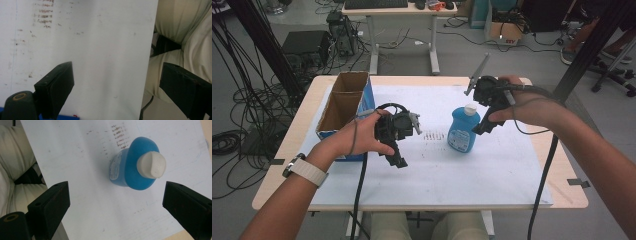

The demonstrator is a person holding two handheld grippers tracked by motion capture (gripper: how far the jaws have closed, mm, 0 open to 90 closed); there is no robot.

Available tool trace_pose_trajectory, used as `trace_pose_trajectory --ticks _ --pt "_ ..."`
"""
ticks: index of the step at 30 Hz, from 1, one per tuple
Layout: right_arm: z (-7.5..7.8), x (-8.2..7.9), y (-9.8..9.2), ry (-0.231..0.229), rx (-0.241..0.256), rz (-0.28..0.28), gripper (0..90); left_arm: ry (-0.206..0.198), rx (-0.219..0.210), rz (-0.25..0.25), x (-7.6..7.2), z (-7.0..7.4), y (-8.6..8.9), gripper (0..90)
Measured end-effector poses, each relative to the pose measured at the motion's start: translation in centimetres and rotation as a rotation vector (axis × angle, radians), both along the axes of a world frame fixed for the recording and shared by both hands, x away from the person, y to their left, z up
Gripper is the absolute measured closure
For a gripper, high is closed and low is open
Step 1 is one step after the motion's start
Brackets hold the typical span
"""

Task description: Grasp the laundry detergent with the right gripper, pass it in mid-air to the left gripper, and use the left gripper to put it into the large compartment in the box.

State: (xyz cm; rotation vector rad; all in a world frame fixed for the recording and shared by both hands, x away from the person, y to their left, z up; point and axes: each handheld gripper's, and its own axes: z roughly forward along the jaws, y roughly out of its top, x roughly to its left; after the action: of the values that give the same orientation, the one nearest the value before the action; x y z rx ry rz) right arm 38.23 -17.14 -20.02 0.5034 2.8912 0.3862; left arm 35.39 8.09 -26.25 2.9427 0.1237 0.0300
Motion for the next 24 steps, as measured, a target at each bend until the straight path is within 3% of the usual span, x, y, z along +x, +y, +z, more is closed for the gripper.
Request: trace_pose_trajectory --ticks 9,24 --pt "-0.2 1.0 -0.6 0.012 0.028 -0.124 8.1 0.001 -0.005 0.001 0.1 -0.2 0.2 12.6" --pt "-0.4 1.7 -1.2 0.034 0.020 -0.223 8.4 0.003 -0.003 0.003 0.0 -0.4 0.1 12.9"
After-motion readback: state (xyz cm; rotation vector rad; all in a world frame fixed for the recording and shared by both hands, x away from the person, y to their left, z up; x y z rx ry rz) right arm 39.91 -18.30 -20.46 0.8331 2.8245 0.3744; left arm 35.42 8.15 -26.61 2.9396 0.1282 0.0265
